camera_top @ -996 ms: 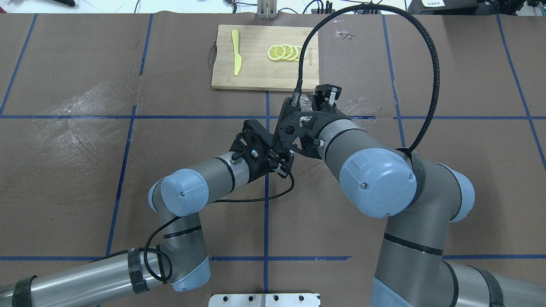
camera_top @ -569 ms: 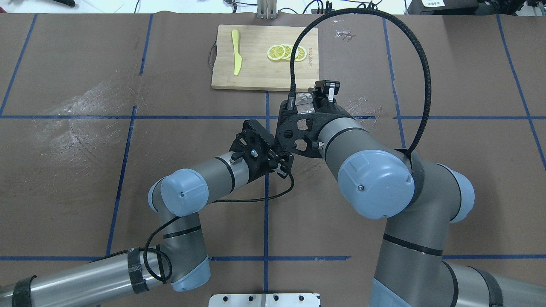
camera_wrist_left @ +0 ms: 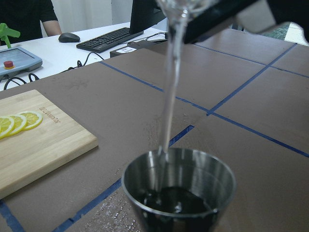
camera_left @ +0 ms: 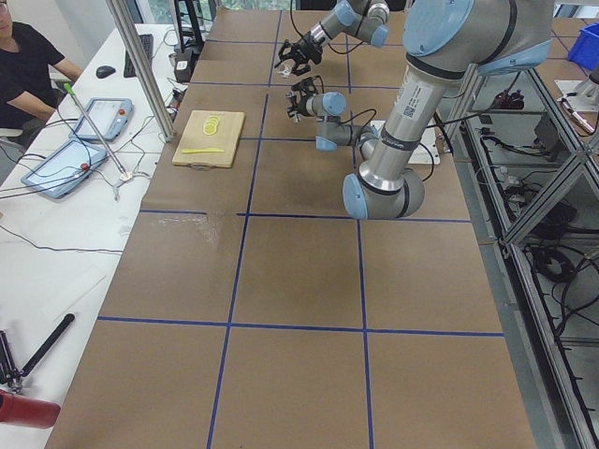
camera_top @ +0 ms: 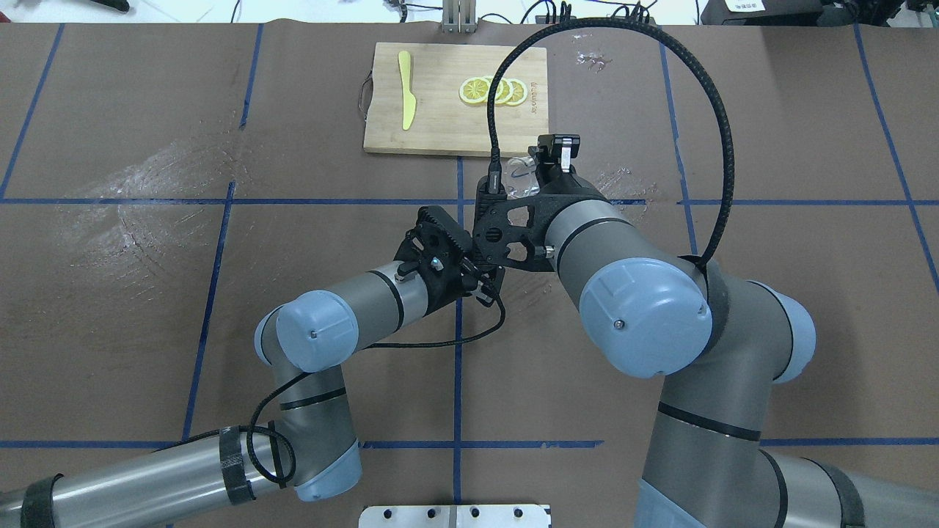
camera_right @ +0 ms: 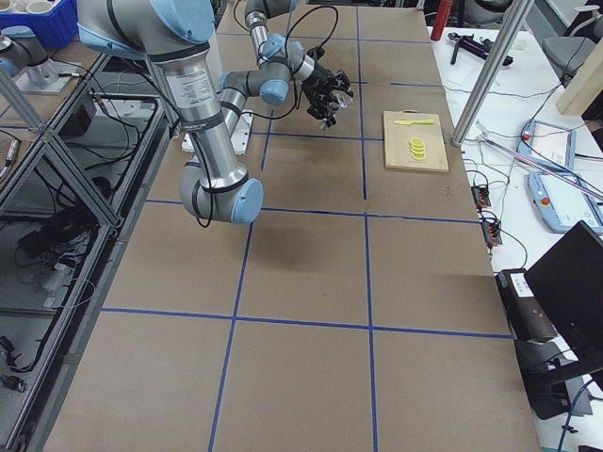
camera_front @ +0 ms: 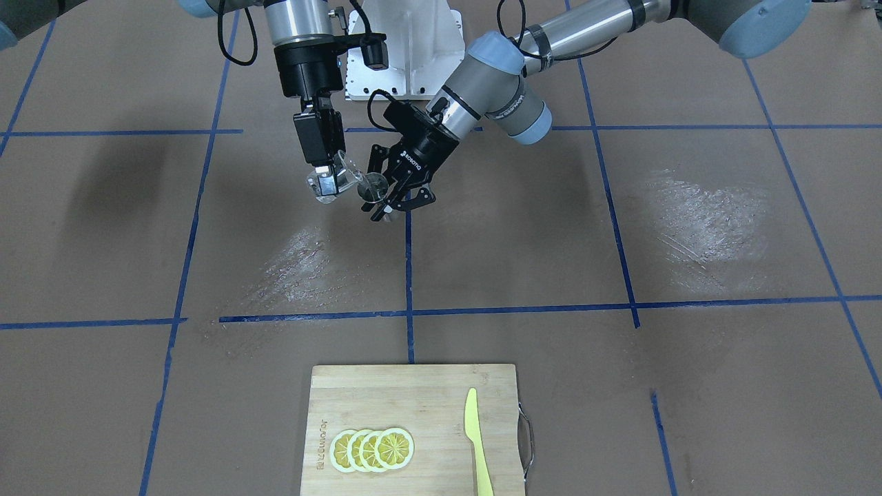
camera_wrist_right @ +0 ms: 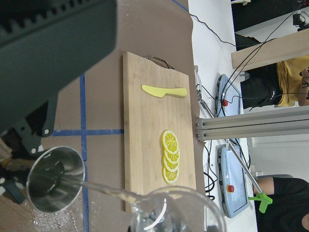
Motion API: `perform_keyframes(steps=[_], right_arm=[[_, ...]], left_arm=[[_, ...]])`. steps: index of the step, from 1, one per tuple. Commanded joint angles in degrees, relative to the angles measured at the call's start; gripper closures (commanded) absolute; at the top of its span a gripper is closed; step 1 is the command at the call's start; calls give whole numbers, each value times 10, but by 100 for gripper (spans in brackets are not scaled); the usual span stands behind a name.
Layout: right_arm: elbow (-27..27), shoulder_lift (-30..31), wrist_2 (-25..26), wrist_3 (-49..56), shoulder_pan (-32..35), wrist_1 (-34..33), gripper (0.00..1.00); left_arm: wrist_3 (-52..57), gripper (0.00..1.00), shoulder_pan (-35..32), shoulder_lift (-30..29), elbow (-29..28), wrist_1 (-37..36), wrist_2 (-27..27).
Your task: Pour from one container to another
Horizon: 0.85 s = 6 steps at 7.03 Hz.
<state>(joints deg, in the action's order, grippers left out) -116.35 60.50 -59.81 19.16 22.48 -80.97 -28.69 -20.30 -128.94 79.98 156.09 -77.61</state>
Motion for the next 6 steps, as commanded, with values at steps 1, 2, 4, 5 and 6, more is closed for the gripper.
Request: perform_keyframes(steps=[1,2,4,5,6], right_arm=[[1,0,3,-11,-6,5,100],[1,0,4,-44,-9,9,100],[2,1,4,-152,-22,10,100],[2,0,3,-194,-23,10,100],[1,0,3,-226,-23,11,100]], left_arm=[[0,100,0,0,0,0,0],[-1,100,0,-2,2,0,1],[-1,100,0,-1,2,4,1],[-1,100,0,-1,2,5,1],[-1,100,-1,-1,2,6,1]])
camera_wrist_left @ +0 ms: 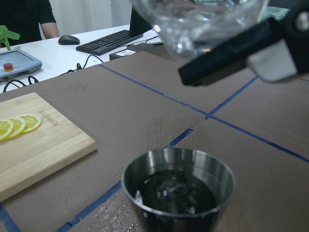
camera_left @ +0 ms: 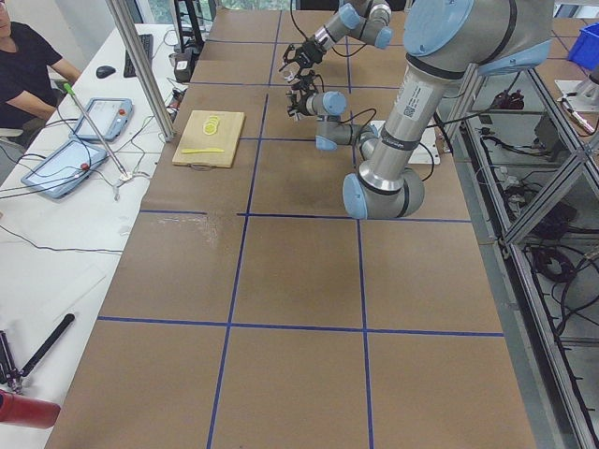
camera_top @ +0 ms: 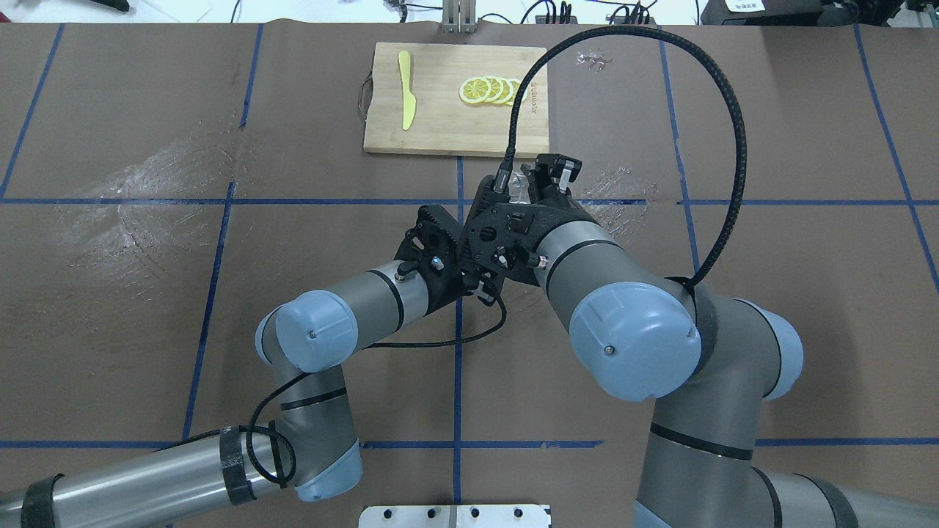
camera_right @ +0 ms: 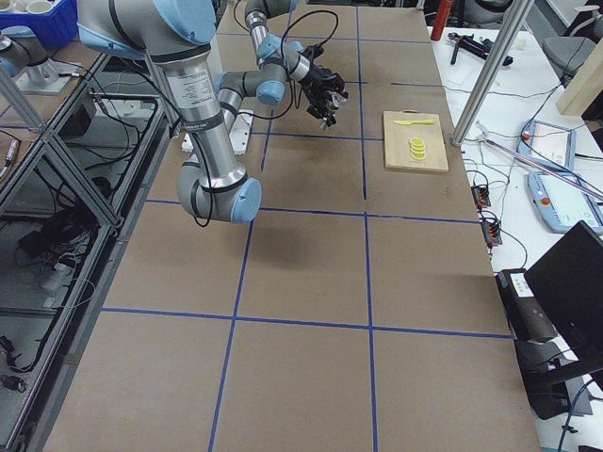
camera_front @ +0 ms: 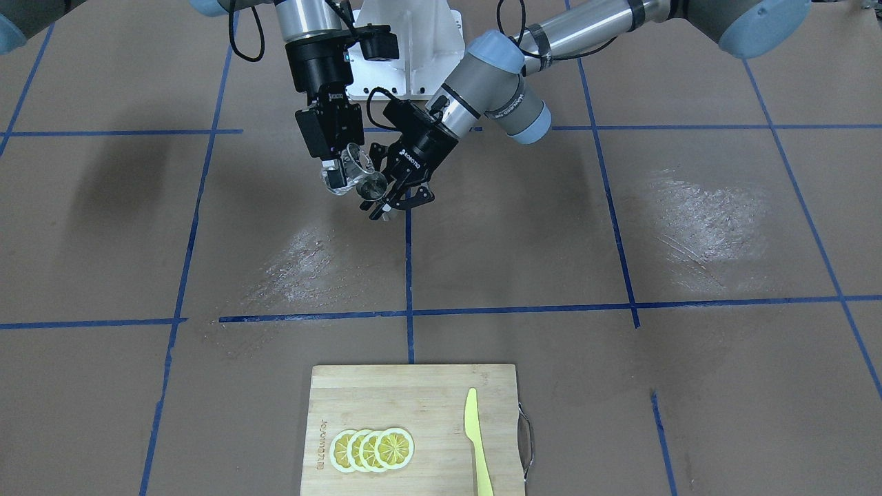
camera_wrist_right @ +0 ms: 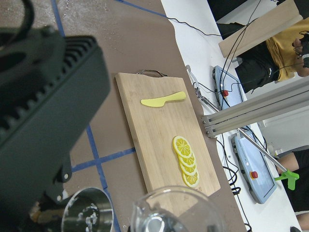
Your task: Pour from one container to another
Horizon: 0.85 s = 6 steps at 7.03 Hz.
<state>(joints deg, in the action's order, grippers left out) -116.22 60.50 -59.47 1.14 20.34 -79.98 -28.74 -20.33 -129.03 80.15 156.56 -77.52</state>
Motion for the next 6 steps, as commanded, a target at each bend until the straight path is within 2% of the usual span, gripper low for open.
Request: perform_keyframes(steps=[1,3,6], right_arm=[[-15,0,-1,-62,1,1,100],[-54,12,-1,-88,28,0,100],[-107,100,-6,-228,75,-2,100]], left_arm=[[-1,100,-1,2,0,12,0],[-2,100,-4,16,0,44,0],[-5,100,-22,30,6,50,21]])
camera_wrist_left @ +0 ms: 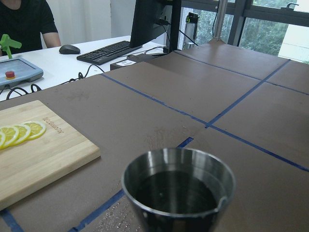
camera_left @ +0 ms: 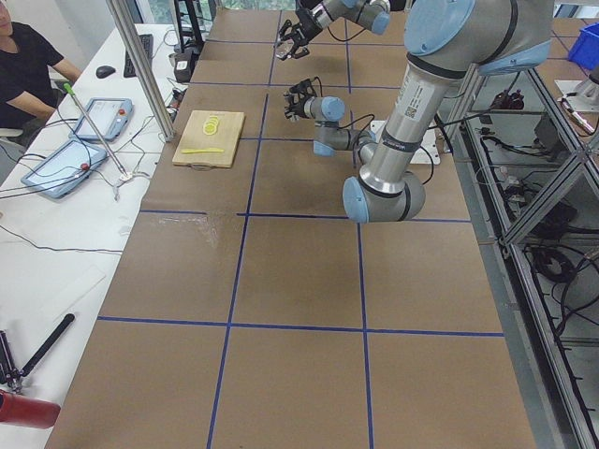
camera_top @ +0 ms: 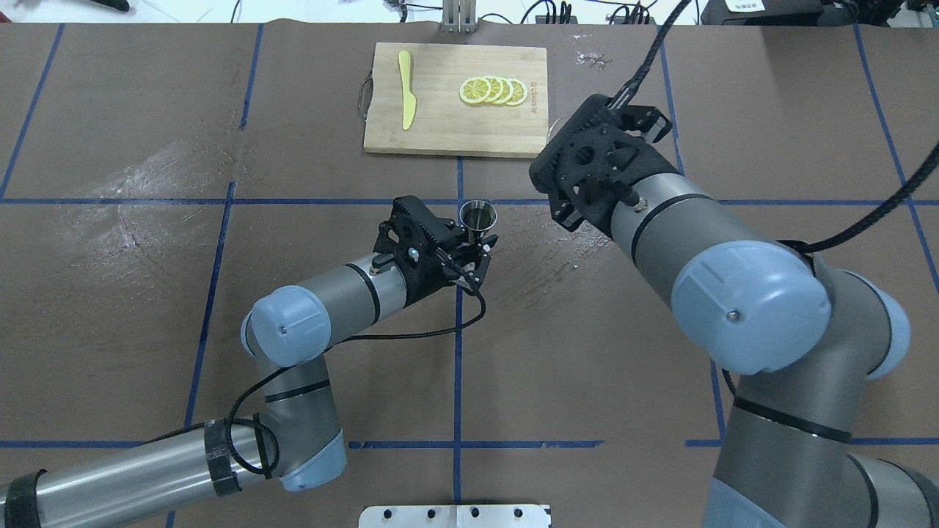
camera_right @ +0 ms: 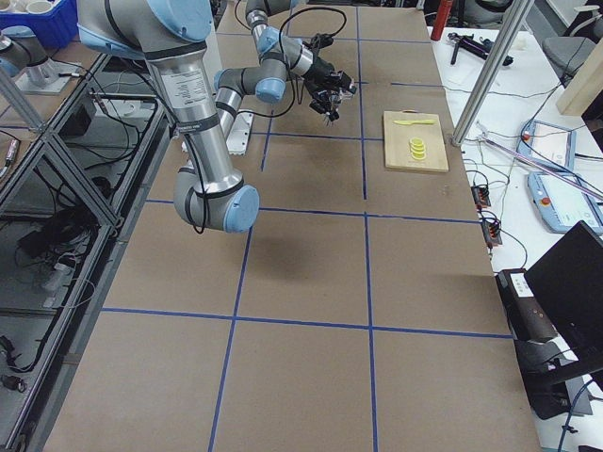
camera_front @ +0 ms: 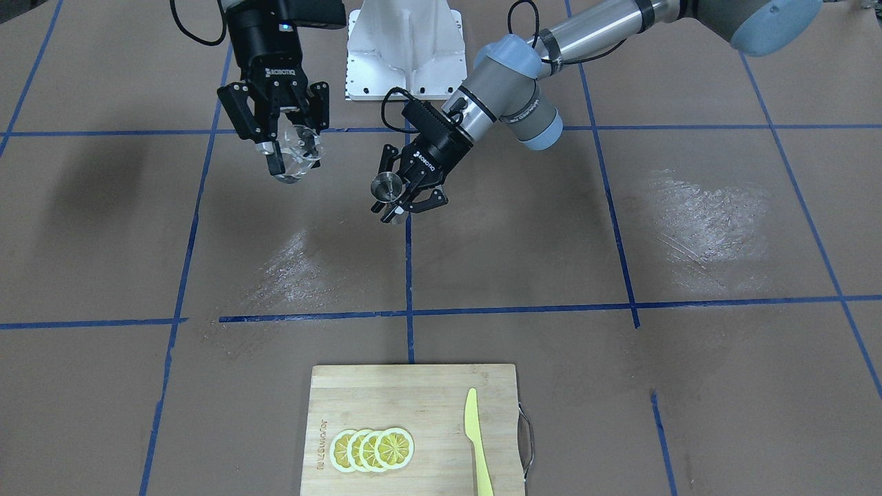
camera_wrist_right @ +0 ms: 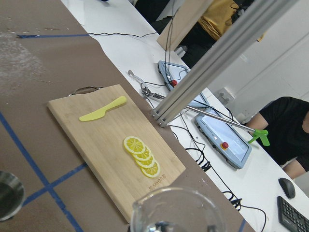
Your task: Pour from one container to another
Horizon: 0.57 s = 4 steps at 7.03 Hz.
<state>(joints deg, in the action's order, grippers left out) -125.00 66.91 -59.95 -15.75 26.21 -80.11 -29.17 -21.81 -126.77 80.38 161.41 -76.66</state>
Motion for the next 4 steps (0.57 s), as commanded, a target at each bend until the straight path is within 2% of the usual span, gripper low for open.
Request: perform_keyframes(steps=[1,2,4], right_arm=[[-27,58,-6,-167,20,0,100],[-37,77,-26,-255,23,0,100],[-48,110,-35,-382,24,-7,100]], left_arm=[[-4,100,-18,20,17,0,21],[-5,100,-31,44,46,0,24],[-18,100,-53,109,77,-1,37]])
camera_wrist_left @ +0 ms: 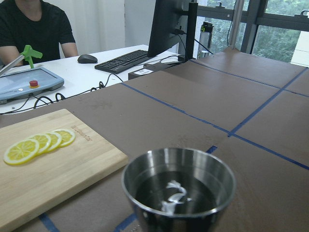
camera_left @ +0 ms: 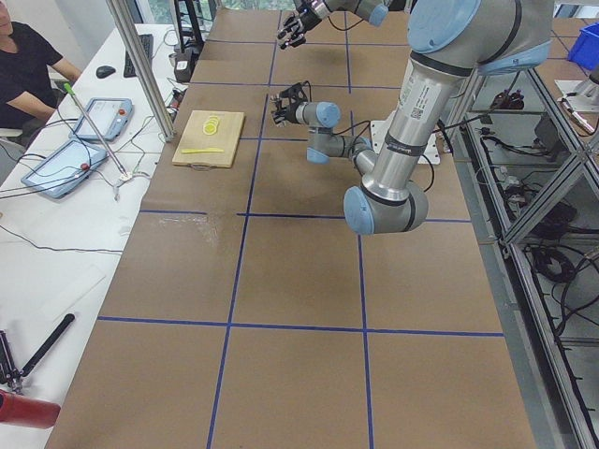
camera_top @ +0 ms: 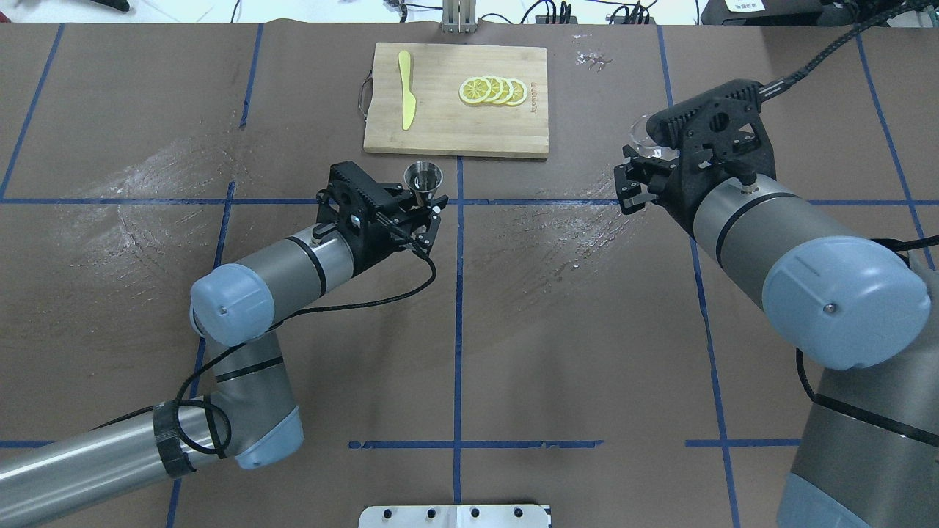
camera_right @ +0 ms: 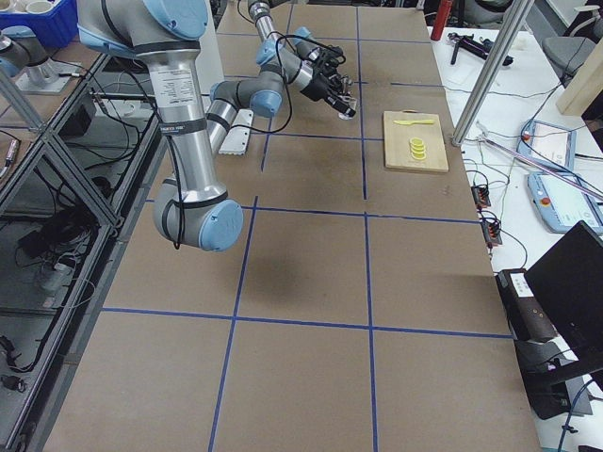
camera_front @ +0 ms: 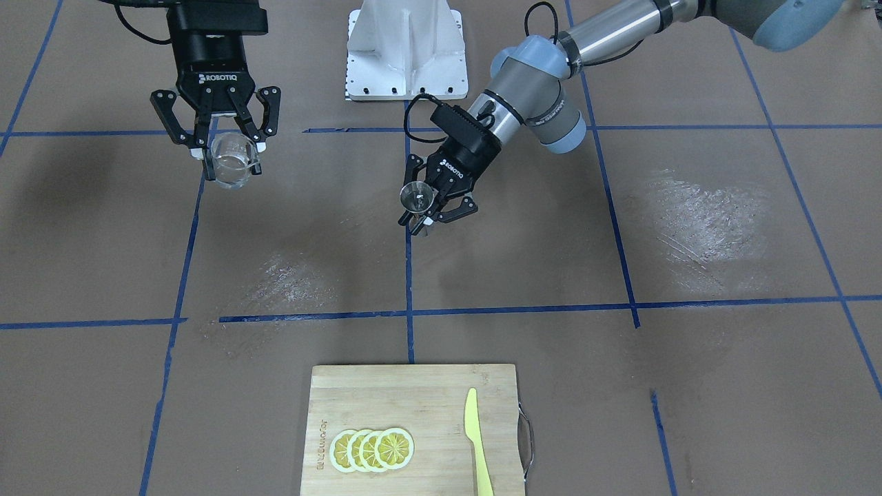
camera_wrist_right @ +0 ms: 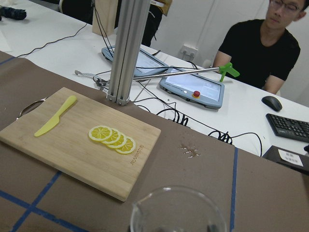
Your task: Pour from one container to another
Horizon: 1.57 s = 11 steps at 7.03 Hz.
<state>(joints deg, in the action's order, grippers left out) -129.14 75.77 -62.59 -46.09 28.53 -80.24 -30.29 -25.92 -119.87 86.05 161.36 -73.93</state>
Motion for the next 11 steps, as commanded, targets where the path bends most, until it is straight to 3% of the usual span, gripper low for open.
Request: perform_keyframes(steps=[1,3,6,7,8,9,11], right_arm=[[-5,52,-17,-114,2,-6,100],[-2,63,-18,-218,13,-5,100],[17,111,-17,-226,12,2,100],[21,113,-14,-226,12,3,100],[21,114,-14,-249,12,4,100],[39,132,0,-284,10,47,100],[82,203,26,-279,7,209,100]], left_arm=[[-10,100,-19,84,38,-4,34],[-15,100,-54,165,66,-5,36],[-116,100,-69,335,184,-23,43],[-226,100,-68,363,186,-31,124],[-297,100,-51,373,183,-58,169],[-346,100,-10,381,178,-81,237],[-461,100,70,382,176,-148,340]])
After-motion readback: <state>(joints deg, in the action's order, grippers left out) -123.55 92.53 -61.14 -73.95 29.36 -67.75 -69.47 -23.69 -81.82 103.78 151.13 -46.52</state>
